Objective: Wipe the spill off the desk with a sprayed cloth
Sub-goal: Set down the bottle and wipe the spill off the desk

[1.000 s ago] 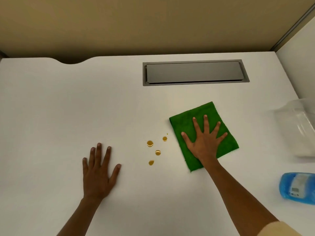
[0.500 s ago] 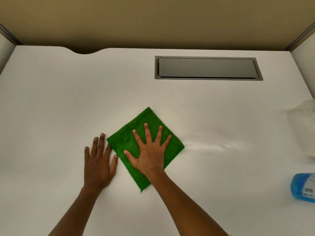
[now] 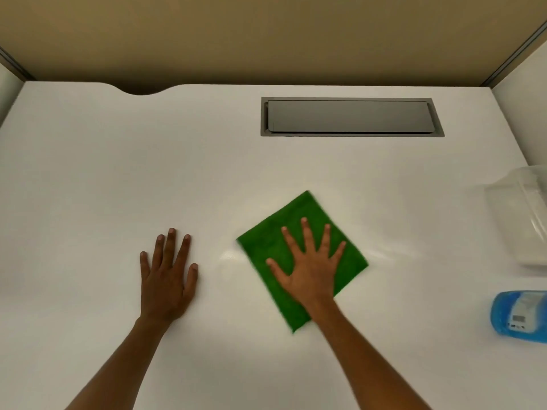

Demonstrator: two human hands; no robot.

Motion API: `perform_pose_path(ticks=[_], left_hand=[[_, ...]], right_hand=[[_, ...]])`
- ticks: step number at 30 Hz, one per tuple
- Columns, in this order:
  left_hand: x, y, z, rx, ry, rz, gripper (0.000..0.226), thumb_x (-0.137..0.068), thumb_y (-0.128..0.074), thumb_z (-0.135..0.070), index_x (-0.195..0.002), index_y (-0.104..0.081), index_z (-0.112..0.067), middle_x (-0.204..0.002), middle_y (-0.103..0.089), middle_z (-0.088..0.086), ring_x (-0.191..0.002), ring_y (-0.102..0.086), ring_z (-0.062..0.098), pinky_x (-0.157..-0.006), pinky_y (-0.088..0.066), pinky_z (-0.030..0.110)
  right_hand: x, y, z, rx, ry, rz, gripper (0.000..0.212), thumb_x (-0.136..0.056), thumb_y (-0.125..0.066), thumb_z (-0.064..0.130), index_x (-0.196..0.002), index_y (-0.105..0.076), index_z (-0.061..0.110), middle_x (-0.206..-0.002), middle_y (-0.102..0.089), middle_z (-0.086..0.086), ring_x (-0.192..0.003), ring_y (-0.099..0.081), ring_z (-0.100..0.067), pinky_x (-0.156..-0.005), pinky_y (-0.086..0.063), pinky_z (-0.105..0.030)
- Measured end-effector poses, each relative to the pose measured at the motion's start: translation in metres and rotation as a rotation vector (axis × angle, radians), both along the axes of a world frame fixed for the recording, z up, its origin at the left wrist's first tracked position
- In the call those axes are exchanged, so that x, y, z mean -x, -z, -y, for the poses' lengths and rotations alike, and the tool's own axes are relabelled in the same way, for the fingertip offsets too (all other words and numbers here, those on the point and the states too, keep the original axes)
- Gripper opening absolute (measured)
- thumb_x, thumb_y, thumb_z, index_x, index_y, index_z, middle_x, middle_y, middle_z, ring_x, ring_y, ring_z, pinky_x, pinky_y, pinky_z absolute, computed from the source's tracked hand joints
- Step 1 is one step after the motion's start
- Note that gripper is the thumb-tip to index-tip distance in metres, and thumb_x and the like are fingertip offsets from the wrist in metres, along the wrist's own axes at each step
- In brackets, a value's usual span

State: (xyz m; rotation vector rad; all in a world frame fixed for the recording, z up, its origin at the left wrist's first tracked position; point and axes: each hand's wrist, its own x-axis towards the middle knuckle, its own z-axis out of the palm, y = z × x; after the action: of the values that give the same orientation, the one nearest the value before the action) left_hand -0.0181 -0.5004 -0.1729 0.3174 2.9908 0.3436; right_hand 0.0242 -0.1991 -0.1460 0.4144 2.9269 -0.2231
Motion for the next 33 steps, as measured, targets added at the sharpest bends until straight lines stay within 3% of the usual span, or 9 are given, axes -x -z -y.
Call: perform_pose_path(ticks=[8,15,22,27,33], left_hand=[[0.002,0.001,0.000,0.022,-0.002,-0.005,0.067,-0.099,-0.024,-0.052,-0.161,-0.020,-0.025,-0.171,-0.008,0.003,-0.157,-0.010,0.028,-0.123,-0.012,0.061],[0.003,0.002,-0.001,0.028,-0.006,-0.018,0.069,-0.098,-0.027,-0.055,-0.161,-0.021,-0.027,-0.171,-0.009,0.004,-0.158,-0.009,0.028,-0.123,-0.012,0.060],[0.002,0.004,0.000,0.017,-0.008,-0.031,0.068,-0.099,-0.026,-0.053,-0.161,-0.019,-0.028,-0.171,-0.007,0.002,-0.158,-0.006,0.026,-0.124,-0.010,0.059],[0.003,0.005,0.001,0.017,-0.005,-0.034,0.065,-0.099,-0.024,-0.047,-0.160,-0.024,-0.025,-0.171,-0.008,0.004,-0.158,-0.008,0.028,-0.123,-0.012,0.061],[0.002,0.006,0.004,0.023,0.029,-0.035,0.063,-0.099,-0.022,-0.043,-0.159,-0.028,-0.023,-0.171,-0.009,0.005,-0.157,-0.009,0.029,-0.122,-0.014,0.063]], right_hand=[[-0.010,0.006,-0.141,-0.079,0.424,0.050,0.084,-0.077,-0.008,0.089,-0.150,-0.005,0.048,-0.164,-0.003,0.001,-0.147,0.001,-0.045,-0.108,-0.005,-0.076],[0.009,0.005,-0.123,-0.008,0.558,0.001,0.088,-0.076,-0.005,0.089,-0.151,-0.009,0.043,-0.164,-0.006,-0.003,-0.146,0.002,-0.048,-0.105,-0.004,-0.078],[0.066,0.002,0.003,0.004,0.253,0.008,0.085,-0.078,-0.004,0.087,-0.152,-0.003,0.044,-0.164,0.004,-0.003,-0.145,0.009,-0.050,-0.105,0.004,-0.077],[0.054,-0.002,0.107,0.074,-0.009,-0.004,0.082,-0.081,-0.008,0.084,-0.152,-0.005,0.043,-0.164,0.005,-0.004,-0.144,0.013,-0.049,-0.105,0.007,-0.075],[0.016,0.001,0.134,0.100,-0.121,-0.047,0.074,-0.086,-0.023,0.076,-0.151,-0.018,0.041,-0.165,-0.004,-0.003,-0.147,0.007,-0.046,-0.107,0.002,-0.074]])
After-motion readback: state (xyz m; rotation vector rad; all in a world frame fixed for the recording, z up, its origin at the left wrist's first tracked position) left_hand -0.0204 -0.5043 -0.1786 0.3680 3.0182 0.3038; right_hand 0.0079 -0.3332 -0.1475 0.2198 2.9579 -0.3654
